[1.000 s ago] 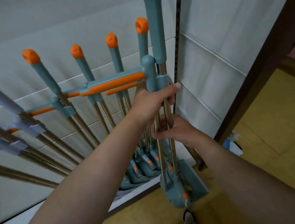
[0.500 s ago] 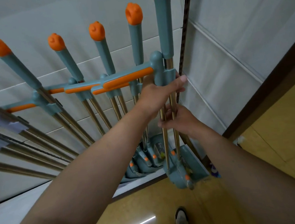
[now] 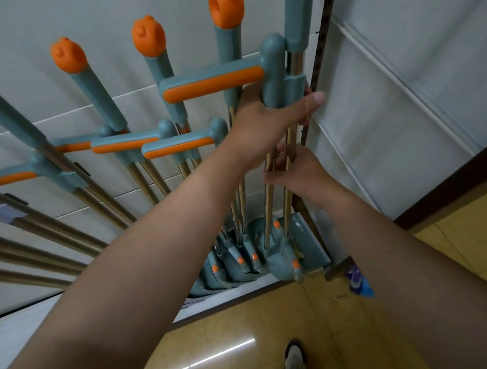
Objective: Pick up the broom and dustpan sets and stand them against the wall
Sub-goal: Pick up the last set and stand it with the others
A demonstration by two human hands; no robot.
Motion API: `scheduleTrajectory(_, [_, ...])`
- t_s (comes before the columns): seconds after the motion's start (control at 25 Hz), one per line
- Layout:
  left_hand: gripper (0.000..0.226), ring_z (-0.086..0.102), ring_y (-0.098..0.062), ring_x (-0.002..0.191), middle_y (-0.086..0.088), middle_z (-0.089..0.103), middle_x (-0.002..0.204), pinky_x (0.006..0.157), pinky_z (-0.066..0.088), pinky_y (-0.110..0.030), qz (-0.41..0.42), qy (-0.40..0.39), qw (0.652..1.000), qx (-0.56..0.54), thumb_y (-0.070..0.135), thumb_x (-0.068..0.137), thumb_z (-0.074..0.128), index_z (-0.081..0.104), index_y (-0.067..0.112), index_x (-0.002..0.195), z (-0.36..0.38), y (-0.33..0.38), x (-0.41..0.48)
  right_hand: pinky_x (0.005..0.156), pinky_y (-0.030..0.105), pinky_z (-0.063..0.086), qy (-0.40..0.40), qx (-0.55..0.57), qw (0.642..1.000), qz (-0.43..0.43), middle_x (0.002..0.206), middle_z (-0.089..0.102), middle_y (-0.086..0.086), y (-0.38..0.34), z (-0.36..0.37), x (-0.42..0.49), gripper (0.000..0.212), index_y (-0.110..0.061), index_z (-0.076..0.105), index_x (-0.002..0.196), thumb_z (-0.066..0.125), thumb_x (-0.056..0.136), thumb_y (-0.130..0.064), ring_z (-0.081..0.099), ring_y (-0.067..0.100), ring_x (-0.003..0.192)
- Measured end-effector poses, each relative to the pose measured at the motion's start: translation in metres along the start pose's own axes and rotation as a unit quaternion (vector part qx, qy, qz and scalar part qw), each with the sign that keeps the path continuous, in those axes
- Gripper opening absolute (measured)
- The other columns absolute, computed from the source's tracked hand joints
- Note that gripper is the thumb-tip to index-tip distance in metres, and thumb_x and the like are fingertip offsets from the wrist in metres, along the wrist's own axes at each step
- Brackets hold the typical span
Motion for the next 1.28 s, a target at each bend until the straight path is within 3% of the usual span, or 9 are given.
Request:
scheduleTrajectory(0.16, [0.017,0.068,-0.021,0.071,-0.003,0.066,0.075,0.072,0.059,-0.034,0.006,0.039,0.999,-0.001,0.013,0.085,0.078,0.064,0.004,0.088,-0.01,-0.003,0.01,0.079,0.028,0.056,0.007,-0.011,1.0,-0.01,0.097,0.073,0.012,-0.005,0.005,0.012,0.04,-0.009,0.063,0.103,0.083,0.068,-0.006,0.07,0.015,0.085])
scheduleTrajectory(0.48, [0.015,0.065,-0.021,0.066,-0.005,0.064,0.071,0.068,0.058,-0.033,0.014,0.045,0.999,-0.005,0.008,0.085,0.077,0.064,0.001,0.087,-0.003,-0.003,0.015,0.08,0.034,0.059,0.058,-0.005,0.998,-0.024,0.09,0.07,0.005,-0.006,-0.003,0.01,0.035,-0.021,0.056,0.091,0.081,0.069,-0.01,0.069,0.018,0.087])
scheduleTrajectory(0.72, [0.016,0.068,-0.023,0.069,-0.007,0.067,0.079,0.069,0.06,-0.034,0.008,0.048,0.999,0.02,0.011,0.085,0.078,0.066,0.002,0.091,0.003,-0.009,0.02,0.069,0.022,0.048,0.072,-0.006,0.997,-0.036,0.082,0.064,-0.008,-0.004,-0.013,0.019,0.034,-0.023,0.055,0.09,0.08,0.072,-0.012,0.063,0.003,0.076])
scheduleTrajectory(0.92, [0.018,0.07,-0.018,0.073,-0.004,0.07,0.08,0.079,0.062,-0.047,-0.093,0.067,0.991,0.065,0.017,0.082,0.079,0.069,0.008,0.092,-0.002,-0.072,0.008,0.087,0.036,0.056,-0.039,-0.029,0.998,0.033,0.097,0.072,-0.004,0.048,0.012,0.035,0.04,-0.019,0.064,0.102,0.086,0.068,-0.021,0.068,0.01,0.094])
scheduleTrajectory(1.04, [0.027,0.073,-0.021,0.084,-0.007,0.074,0.09,0.084,0.06,-0.051,-0.167,0.053,0.982,0.075,0.024,0.077,0.082,0.071,0.01,0.096,-0.008,-0.118,-0.01,0.096,0.044,0.055,-0.093,-0.044,0.991,0.084,0.101,0.073,-0.003,0.09,0.027,0.035,0.034,-0.02,0.068,0.102,0.084,0.072,-0.02,0.068,0.016,0.1])
scheduleTrajectory(1.16, [0.021,0.073,-0.016,0.091,-0.001,0.073,0.092,0.09,0.06,-0.041,-0.168,0.065,0.982,0.048,0.019,0.08,0.082,0.071,0.011,0.097,-0.014,-0.127,-0.013,0.093,0.043,0.055,-0.084,-0.072,0.989,0.103,0.102,0.07,-0.003,0.106,0.033,0.038,0.022,-0.026,0.066,0.098,0.074,0.08,-0.016,0.066,0.021,0.101])
scheduleTrajectory(1.28, [0.03,0.07,-0.01,0.095,0.003,0.072,0.097,0.086,0.059,-0.026,-0.193,0.087,0.975,0.06,0.019,0.081,0.083,0.07,0.01,0.106,-0.019,-0.135,-0.019,0.092,0.045,0.054,-0.063,-0.12,0.985,0.106,0.104,0.071,0.002,0.106,0.034,0.053,0.012,-0.02,0.067,0.098,0.063,0.088,-0.023,0.066,0.023,0.099])
Point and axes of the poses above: each hand's wrist, its own x-axis towards the middle knuckle, its own z-axis out of the palm, y = z × x, the point moved 8 cm from there along x, towards the middle knuckle
